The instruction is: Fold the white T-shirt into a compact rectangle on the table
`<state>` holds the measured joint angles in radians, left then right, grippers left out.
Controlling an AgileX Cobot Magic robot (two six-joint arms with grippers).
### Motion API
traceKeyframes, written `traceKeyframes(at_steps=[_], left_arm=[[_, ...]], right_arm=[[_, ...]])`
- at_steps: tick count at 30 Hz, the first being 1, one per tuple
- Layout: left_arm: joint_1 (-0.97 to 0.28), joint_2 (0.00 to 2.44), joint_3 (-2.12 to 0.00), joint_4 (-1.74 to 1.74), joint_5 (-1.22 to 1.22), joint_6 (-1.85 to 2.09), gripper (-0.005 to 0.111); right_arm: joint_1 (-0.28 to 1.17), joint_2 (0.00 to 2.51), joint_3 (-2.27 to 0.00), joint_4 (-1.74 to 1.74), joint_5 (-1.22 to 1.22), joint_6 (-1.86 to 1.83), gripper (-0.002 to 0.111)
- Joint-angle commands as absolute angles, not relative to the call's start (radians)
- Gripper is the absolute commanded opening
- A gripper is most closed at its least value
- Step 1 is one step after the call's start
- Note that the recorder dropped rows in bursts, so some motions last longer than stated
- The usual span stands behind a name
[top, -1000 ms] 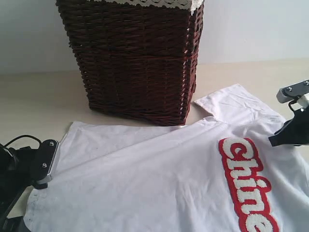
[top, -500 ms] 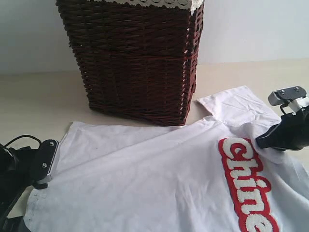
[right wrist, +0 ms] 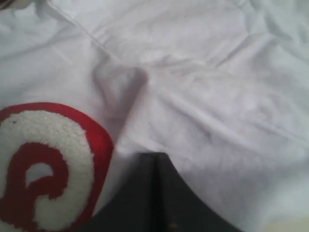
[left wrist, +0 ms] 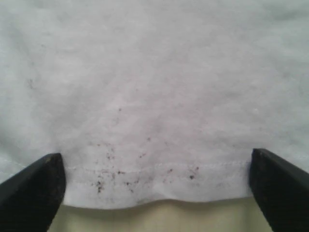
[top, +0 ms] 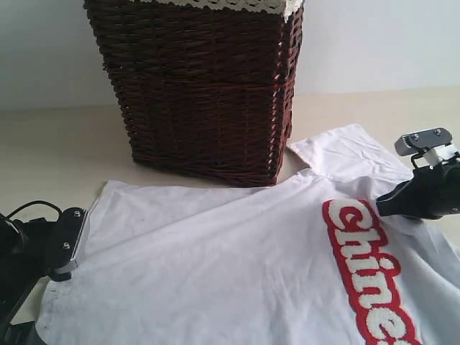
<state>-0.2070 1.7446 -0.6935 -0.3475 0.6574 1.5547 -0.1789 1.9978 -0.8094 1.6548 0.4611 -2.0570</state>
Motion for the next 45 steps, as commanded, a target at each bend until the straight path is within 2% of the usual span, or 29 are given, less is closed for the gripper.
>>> traceKeyframes(at_steps=[1,20,27,30,31,32,34,35,37,40,45], left_arm=[[-0.209,1.779,-0.672,-0.329,0.675,1.54,0.1],[-0.209,1.779,-0.672,-0.329,0.675,1.54,0.1],[-0.209,1.779,-0.672,-0.329,0.675,1.54,0.1],[-0.209,1.779,-0.672,-0.329,0.675,1.54,0.1],[-0.209,1.779,-0.672,-0.329,0.675,1.54,0.1],[-0.209,1.779,-0.672,-0.329,0.675,1.54,0.1],[-0.209,1.779,-0.672,-0.329,0.675,1.54,0.1],[-0.209,1.779,-0.672,-0.329,0.675,1.54,0.1],[-0.209,1.779,-0.672,-0.329,0.675,1.54,0.1],[-0.209,1.779,-0.672,-0.329,0.675,1.54,0.1],[-0.209,1.779,-0.672,-0.329,0.675,1.54,0.1]], right_arm=[[-0.187,2.021,-0.802,1.593,0.079,-2.067,0.0],[-0.187,1.939,-0.802,1.452,-0.35,-2.108,0.0],[-0.187,1.857,-0.802,1.474,-0.155,-2.09,0.0],[-0.187,1.796,-0.802,1.505,-0.128,-2.09,0.008],[-0.187,1.75,-0.802,1.512,-0.092,-2.078,0.016],[-0.187,1.727,-0.804,1.512,-0.049,-2.062,0.019],[-0.187,1.695,-0.814,1.515,0.176,-1.984,0.023],[-0.187,1.704,-0.819,1.56,0.353,-1.947,0.023],[-0.187,1.756,-0.826,1.688,0.53,-1.979,0.018],[-0.187,1.874,-0.862,1.744,0.563,-2.016,0.0],[-0.187,2.083,-1.028,1.744,0.544,-2.012,0.0]])
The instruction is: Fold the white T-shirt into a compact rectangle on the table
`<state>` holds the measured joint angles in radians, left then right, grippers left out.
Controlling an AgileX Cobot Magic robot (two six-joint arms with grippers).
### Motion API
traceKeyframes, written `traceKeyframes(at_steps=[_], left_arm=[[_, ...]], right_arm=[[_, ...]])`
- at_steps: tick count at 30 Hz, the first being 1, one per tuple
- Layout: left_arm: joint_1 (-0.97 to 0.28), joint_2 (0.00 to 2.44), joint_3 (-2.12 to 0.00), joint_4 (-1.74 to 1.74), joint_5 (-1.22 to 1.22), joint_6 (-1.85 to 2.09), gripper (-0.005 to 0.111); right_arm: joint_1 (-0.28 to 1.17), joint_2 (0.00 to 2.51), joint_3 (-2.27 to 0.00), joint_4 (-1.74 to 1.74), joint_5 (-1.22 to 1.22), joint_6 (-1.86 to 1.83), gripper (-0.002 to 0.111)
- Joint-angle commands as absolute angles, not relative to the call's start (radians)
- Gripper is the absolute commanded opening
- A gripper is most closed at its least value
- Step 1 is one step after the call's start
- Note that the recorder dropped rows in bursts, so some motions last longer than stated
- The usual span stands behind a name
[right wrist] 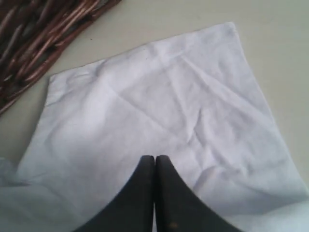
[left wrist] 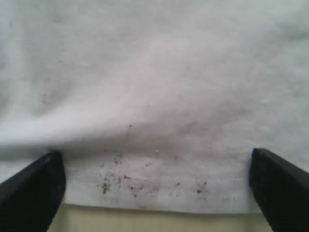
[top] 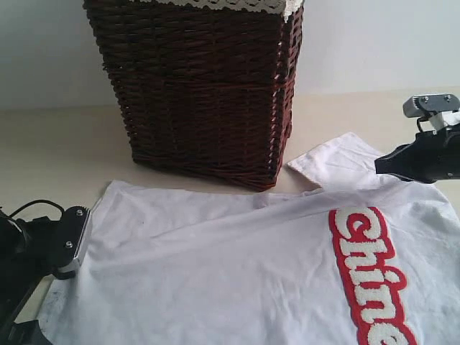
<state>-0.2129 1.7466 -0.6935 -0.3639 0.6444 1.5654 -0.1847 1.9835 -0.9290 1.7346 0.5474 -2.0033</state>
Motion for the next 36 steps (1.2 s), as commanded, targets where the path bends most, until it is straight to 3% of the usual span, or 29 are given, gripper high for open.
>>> traceKeyframes(at_steps=[1,8,16,18,24,36], left_arm=[[-0.209,1.779,-0.672,-0.329,0.675,1.54,0.1],[-0.209,1.779,-0.672,-0.329,0.675,1.54,0.1],[-0.209,1.779,-0.672,-0.329,0.675,1.54,0.1],[-0.209,1.779,-0.672,-0.329,0.675,1.54,0.1],[-0.209,1.779,-0.672,-0.329,0.675,1.54,0.1],[-0.209,1.779,-0.672,-0.329,0.675,1.54,0.1]], right_arm=[[-0.187,2.11,-1.052,1.744,0.532,-2.012,0.0],[-0.187,2.24,-1.261,1.744,0.432,-2.012,0.0],[-0.187,2.213,-1.308,1.744,0.393,-1.903,0.0],[-0.187,2.185,-1.288,1.704,0.444,-1.897,0.0],[-0.187,2.165,-1.28,1.166,0.849,-1.807,0.0],[-0.178,2.273,-1.282,1.148,0.509,-1.727,0.0]])
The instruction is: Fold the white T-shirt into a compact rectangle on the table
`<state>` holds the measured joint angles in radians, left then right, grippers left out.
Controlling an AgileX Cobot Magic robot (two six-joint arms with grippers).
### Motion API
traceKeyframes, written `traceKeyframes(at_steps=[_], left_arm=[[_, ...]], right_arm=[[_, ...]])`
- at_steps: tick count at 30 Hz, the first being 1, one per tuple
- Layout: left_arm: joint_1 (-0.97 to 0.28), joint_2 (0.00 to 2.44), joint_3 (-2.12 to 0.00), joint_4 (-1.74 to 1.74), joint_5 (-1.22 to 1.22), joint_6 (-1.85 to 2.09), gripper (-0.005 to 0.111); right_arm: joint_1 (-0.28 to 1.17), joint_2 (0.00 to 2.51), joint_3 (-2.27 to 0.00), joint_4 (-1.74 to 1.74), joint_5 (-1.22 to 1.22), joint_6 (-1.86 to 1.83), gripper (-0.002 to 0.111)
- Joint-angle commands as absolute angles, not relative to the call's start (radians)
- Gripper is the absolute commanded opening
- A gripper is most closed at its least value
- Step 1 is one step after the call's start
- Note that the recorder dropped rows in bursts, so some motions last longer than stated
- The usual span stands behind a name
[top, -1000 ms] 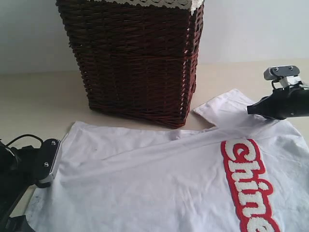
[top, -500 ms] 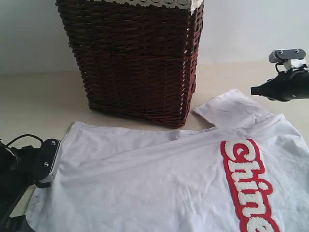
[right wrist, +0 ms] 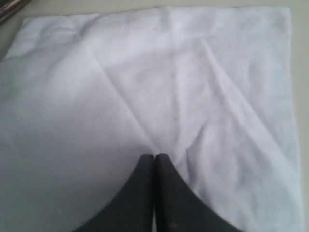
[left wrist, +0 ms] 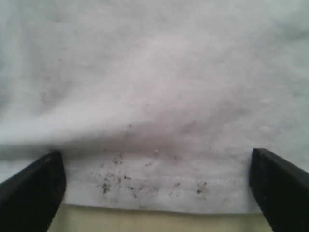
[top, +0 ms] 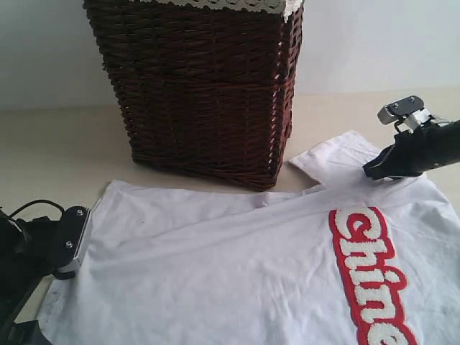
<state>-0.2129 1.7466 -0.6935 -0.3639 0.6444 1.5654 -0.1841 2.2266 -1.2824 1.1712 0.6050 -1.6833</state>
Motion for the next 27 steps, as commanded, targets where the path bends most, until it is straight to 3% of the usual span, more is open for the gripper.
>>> traceKeyframes(at_steps=[1,8,16,20,24,27], left_arm=[[-0.209,1.779,-0.672,-0.329,0.675,1.54,0.1],[-0.209,1.779,-0.672,-0.329,0.675,1.54,0.1],[-0.209,1.779,-0.672,-0.329,0.675,1.54,0.1],[-0.209,1.779,-0.672,-0.329,0.675,1.54,0.1],[-0.209,1.779,-0.672,-0.329,0.675,1.54,0.1],[-0.209,1.779,-0.672,-0.329,0.675,1.54,0.1]], right_arm=[[-0.174,2.279,-1.286,1.148,0.493,-1.734,0.0],[-0.13,2.321,-1.34,1.388,0.324,-1.751,0.0],[-0.128,2.306,-1.4,1.644,0.472,-1.751,0.0],[-0.128,2.162,-1.4,1.172,0.728,-1.595,0.0],[-0.128,1.85,-1.25,0.419,1.196,-1.477,0.0],[-0.128,1.705,-1.011,0.268,1.188,-1.479,0.0]])
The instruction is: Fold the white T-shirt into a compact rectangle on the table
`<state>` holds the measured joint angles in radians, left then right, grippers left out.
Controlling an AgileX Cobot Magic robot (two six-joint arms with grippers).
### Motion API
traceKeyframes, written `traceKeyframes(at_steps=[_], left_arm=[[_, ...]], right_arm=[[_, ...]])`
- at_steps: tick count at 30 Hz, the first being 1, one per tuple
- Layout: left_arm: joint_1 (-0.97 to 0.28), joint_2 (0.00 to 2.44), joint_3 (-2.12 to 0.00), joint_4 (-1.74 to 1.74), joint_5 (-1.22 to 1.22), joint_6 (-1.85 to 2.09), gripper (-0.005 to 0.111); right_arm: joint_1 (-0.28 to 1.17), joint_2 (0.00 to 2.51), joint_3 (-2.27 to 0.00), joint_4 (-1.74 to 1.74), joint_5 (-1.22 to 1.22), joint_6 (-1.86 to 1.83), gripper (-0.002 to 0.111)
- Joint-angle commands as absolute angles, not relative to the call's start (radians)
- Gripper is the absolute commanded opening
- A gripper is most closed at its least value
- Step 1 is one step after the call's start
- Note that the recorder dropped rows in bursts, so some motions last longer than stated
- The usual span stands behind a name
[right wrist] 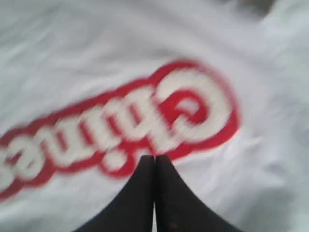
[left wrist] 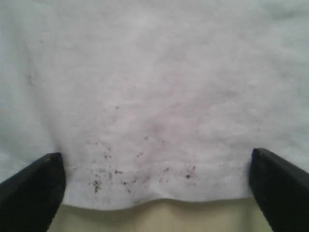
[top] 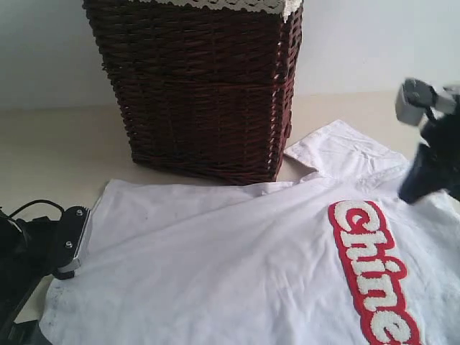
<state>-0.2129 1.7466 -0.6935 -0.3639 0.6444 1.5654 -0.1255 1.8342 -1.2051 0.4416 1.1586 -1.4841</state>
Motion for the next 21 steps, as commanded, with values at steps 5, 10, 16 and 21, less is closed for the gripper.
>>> traceKeyframes(at_steps=[5,10,16,21], left_arm=[[-0.209,1.779,-0.672,-0.329,0.675,1.54,0.1],[-0.209,1.779,-0.672,-0.329,0.675,1.54,0.1],[-0.209,1.779,-0.672,-0.329,0.675,1.54,0.1],[-0.209,1.779,-0.672,-0.329,0.675,1.54,0.1]], right_arm=[[-0.128,1.637,-0.622,0.25,0.717,-1.203,0.0],[-0.128,1.637,-0.531,0.275,0.465,-1.2,0.0],[-0.128,1.551,-0.526,0.474,0.268,-1.209,0.0],[-0.128,1.35,-0.526,0.438,0.317,-1.209,0.0]])
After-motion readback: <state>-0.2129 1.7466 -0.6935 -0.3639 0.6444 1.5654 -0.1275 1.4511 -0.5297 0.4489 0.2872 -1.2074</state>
